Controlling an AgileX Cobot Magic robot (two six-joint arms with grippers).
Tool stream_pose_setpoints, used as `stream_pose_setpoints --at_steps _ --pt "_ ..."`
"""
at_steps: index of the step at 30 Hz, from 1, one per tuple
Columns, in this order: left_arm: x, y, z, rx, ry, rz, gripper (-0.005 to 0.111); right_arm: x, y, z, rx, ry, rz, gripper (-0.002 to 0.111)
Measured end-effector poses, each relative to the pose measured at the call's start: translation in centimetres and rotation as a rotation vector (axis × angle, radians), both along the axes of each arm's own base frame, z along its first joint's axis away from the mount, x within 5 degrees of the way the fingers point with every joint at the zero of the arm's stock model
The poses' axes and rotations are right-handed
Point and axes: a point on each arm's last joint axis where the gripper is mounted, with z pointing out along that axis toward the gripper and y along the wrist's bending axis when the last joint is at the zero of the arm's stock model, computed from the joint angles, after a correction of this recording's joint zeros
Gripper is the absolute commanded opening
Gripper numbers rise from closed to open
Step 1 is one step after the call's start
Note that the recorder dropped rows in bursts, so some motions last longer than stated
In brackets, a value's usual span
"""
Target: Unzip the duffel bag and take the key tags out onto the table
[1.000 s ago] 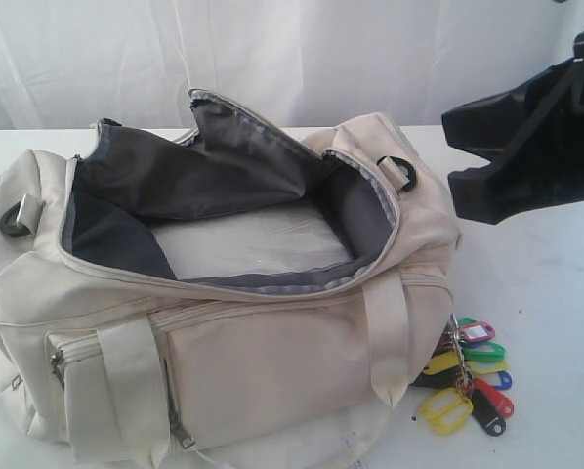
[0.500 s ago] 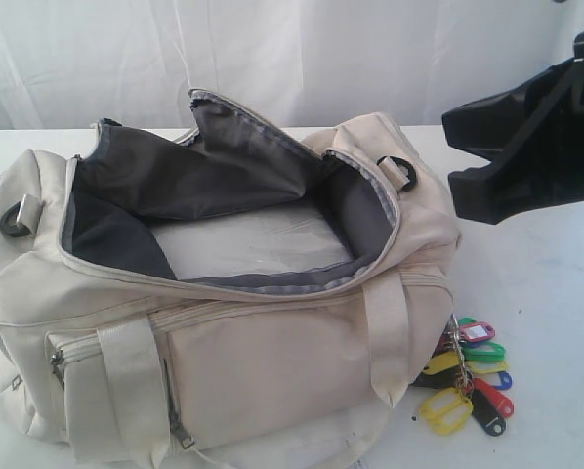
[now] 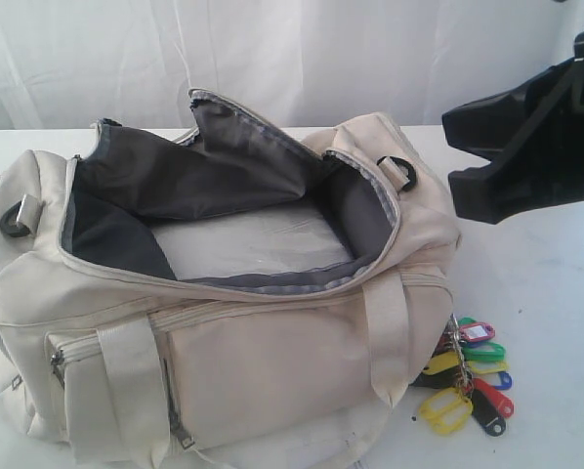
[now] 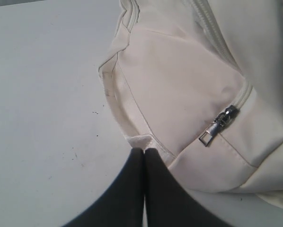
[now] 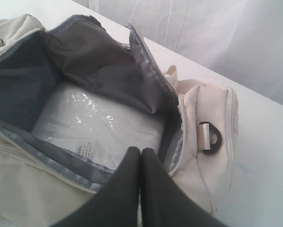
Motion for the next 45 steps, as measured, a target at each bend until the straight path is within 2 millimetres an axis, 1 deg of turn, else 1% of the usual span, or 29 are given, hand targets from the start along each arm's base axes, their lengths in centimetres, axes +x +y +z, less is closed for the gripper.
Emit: stream_pose_setpoints --at_steps 3,6,8,11,14,16,19,25,28,32,37,45 --pt "0.0 0.0 0.0 0.0 0.0 0.0 0.0 -0.3 -0.3 0.3 0.013 -0.014 0.0 0.0" --pt "0.0 0.0 0.0 0.0 0.0 0.0 0.0 -1.4 -1.3 1.3 0.049 -0.054 0.0 0.0" --pt "0.0 0.0 0.0 0.0 0.0 0.0 0.0 -2.4 -2.2 2.0 0.071 -0.092 -0.001 0.0" --pt "0.0 0.0 0.0 0.0 0.0 0.0 0.0 -4.3 -4.1 2.8 0.101 -0.143 -0.007 0.0" --pt "0.0 0.0 0.0 0.0 -0.002 0.0 0.0 -6.2 -6.4 2.3 0.145 -0.194 -0.057 0.0" --pt "0.0 0.0 0.0 0.0 -0.002 0.0 0.0 -7.0 -7.6 0.9 0.178 -0.223 -0.109 0.0" --pt "0.0 0.0 0.0 0.0 -0.002 0.0 0.0 -7.5 -8.6 -2.1 0.22 -0.26 -0.192 0.0" --pt "0.0 0.0 0.0 0.0 -0.002 0.0 0.0 -8.3 -10.1 -7.8 0.264 -0.334 -0.354 0.0" --pt "0.0 0.0 0.0 0.0 -0.002 0.0 0.0 -8.8 -10.7 -10.0 0.262 -0.361 -0.437 0.0" --pt "0.0 0.0 0.0 0.0 -0.002 0.0 0.0 -9.0 -11.2 -12.0 0.247 -0.374 -0.524 0.0" --pt "0.0 0.0 0.0 0.0 -0.004 0.001 0.0 -8.6 -11.5 -14.5 0.185 -0.284 -0.614 0.0" --pt "0.0 0.0 0.0 0.0 -0.004 0.001 0.0 -8.3 -11.6 -17.6 0.121 -0.152 -0.647 0.0"
